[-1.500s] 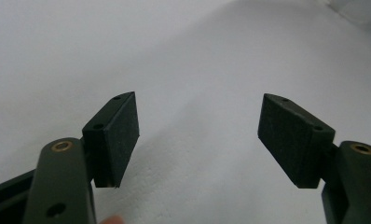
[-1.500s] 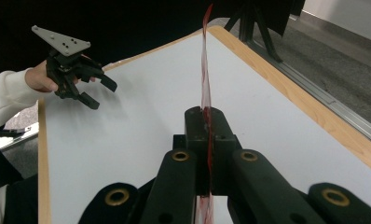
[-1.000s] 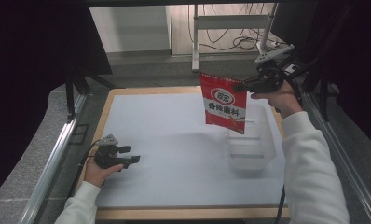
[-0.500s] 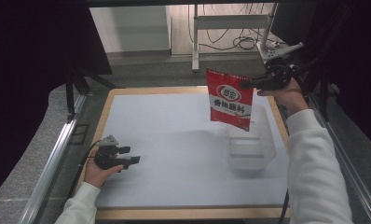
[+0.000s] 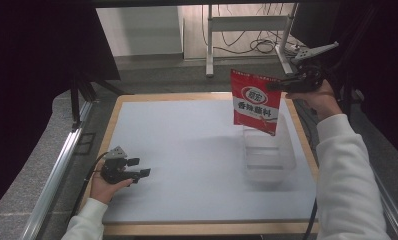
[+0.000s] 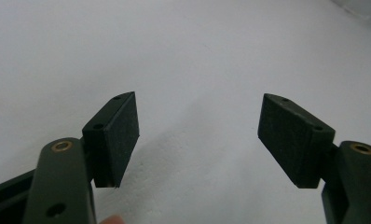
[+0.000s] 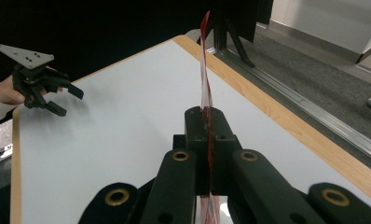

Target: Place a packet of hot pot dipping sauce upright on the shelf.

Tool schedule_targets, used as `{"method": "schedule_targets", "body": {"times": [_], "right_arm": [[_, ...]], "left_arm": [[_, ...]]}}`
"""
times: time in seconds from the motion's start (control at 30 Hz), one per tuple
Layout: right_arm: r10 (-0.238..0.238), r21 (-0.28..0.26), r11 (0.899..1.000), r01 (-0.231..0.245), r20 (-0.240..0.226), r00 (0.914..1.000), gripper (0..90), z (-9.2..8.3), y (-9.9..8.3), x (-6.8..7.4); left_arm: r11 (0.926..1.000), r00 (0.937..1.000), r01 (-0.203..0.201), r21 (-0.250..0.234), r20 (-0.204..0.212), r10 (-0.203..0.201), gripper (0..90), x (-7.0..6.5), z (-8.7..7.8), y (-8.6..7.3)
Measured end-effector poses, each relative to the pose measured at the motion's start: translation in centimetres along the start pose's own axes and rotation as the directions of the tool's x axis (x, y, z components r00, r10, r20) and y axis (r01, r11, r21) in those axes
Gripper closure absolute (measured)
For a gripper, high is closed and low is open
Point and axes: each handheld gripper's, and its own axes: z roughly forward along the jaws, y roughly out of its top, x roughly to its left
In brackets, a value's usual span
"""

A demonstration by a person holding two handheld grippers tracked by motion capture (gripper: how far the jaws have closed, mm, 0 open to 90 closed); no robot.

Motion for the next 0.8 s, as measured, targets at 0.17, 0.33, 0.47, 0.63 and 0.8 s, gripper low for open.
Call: {"method": "schedule_targets", "body": {"times": [0.17, 0.33, 0.47, 0.63, 0.8], "right_arm": [[-0.007, 0.0, 1.0, 0.007, -0.002, 1.0, 89.6, -0.6, -0.1, -0.8], [-0.005, -0.007, 1.0, 0.005, -0.006, 1.0, 89.6, -1.0, -0.3, -1.5], [-0.006, -0.011, 1.0, 0.006, -0.009, 0.9999, 89.6, -1.2, -0.5, -2.2], [0.001, -0.008, 1.0, -0.001, -0.004, 1.0, 89.6, -1.3, -0.8, -3.0], [0.019, -0.034, 0.999, -0.019, 0.001, 0.9998, 89.6, -1.4, -1.6, -4.0]], "left_arm": [[1.0, 0.9999, 0.007, 0.0, -0.008, -0.007, 28.6, -0.3, 0.1, -0.1], [0.9999, 0.9998, 0.01, 0.004, -0.014, -0.01, 28.6, -0.5, 0.3, -0.1], [0.9999, 0.9996, 0.013, 0.005, -0.023, -0.013, 28.5, -0.6, 0.3, -0.1], [0.9998, 0.9995, 0.016, 0.01, -0.028, -0.016, 28.4, -0.6, 0.2, -0.3], [0.9998, 0.9994, 0.019, 0.01, -0.028, -0.018, 28.4, -0.6, 0.4, -0.3]]}}
